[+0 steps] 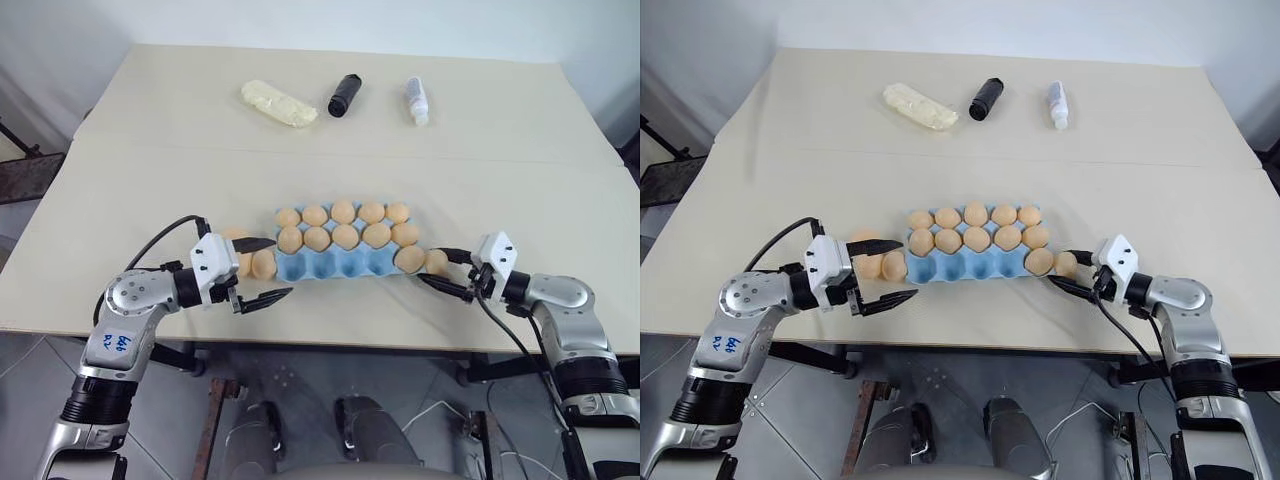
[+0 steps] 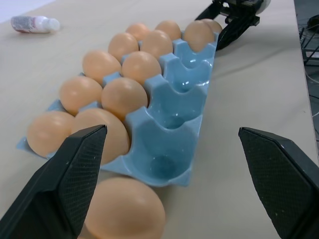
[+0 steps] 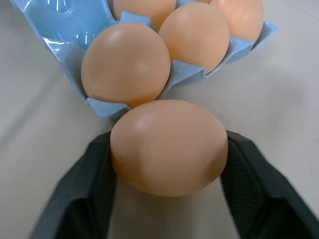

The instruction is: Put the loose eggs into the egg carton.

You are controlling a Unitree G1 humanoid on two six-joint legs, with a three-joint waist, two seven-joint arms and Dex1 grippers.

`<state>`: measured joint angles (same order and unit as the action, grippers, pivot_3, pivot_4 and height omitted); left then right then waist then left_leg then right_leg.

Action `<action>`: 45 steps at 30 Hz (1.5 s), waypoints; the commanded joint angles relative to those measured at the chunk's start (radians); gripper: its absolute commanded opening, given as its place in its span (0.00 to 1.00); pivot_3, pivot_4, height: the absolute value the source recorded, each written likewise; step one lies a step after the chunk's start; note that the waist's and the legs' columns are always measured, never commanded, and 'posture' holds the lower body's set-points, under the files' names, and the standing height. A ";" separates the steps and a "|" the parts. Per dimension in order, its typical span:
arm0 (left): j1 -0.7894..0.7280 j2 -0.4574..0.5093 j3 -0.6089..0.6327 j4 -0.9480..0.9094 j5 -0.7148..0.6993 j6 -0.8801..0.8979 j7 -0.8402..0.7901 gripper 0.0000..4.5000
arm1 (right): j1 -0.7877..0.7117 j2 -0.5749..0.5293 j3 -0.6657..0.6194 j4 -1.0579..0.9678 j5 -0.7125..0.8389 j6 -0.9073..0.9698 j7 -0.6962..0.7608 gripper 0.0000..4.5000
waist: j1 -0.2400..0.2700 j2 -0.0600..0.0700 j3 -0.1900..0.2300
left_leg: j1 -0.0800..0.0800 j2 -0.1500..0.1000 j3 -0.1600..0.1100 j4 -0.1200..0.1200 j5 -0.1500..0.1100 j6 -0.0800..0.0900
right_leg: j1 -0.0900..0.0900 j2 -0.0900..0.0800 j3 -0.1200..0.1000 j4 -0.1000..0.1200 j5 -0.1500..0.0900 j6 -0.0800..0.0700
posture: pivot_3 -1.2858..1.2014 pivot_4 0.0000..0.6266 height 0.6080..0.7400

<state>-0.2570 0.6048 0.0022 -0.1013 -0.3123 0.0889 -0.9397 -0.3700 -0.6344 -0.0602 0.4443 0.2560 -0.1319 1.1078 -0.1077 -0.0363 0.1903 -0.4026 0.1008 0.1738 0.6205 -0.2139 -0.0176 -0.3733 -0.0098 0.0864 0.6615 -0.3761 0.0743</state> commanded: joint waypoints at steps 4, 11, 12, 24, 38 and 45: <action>0.004 0.004 0.025 -0.020 -0.006 -0.007 0.015 1.00 | 0.110 -0.081 -0.088 -0.158 0.053 0.046 0.001 0.51 | 0.009 0.000 0.000 | 0.000 0.000 -0.001 0.000 0.000 0.000 | 0.000 0.000 0.000 0.000 0.000 0.000 | 0.52 0.24 1.00; 0.003 0.011 0.053 0.027 -0.002 -0.018 0.019 1.00 | 0.160 -0.110 -0.107 -0.479 0.173 0.249 -0.030 0.51 | 0.006 0.000 0.000 | 0.000 0.001 0.000 0.000 0.000 -0.001 | 0.000 0.001 0.000 0.001 0.001 -0.001 | 0.52 0.24 1.00; 0.001 0.012 0.059 0.038 -0.001 -0.020 0.022 1.00 | 0.140 -0.089 -0.085 -0.515 0.178 0.269 -0.047 0.51 | 0.004 0.000 0.000 | 0.000 0.001 -0.001 0.000 0.000 -0.001 | 0.000 0.001 0.000 0.001 0.001 -0.001 | 0.52 0.24 1.00; 0.004 0.035 0.086 0.091 0.004 -0.043 0.023 1.00 | -0.040 0.095 0.110 -0.407 0.027 0.215 -0.143 0.58 | 0.016 0.000 0.000 | -0.003 0.001 0.000 -0.001 -0.001 -0.001 | -0.003 0.000 -0.002 -0.002 0.001 -0.002 | 0.52 0.24 1.00; 0.107 0.094 0.223 0.070 -0.036 -0.020 0.035 1.00 | 0.139 -0.050 -0.025 -0.581 0.176 0.245 -0.007 0.99 | 0.023 0.000 0.000 | -0.002 0.001 0.000 -0.002 -0.002 -0.001 | -0.002 0.000 -0.002 -0.002 0.001 -0.002 | 0.52 0.24 1.00; 0.184 0.126 0.292 0.100 -0.052 -0.008 0.016 1.00 | 0.241 -0.101 -0.079 -0.683 0.231 0.274 0.008 0.99 | 0.022 0.000 0.000 | -0.001 0.002 -0.001 -0.005 -0.003 0.000 | -0.002 0.000 -0.002 -0.002 0.000 -0.003 | 0.52 0.24 1.00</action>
<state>-0.0829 0.7175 0.2678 0.0118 -0.3489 0.0915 -0.9189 -0.1398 -0.7239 -0.1052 -0.2026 0.4657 0.1476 1.1173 -0.0853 -0.0365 0.1903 -0.4040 0.1021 0.1729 0.6157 -0.2192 -0.0179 -0.3756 -0.0106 0.0839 0.6593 -0.3760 0.0708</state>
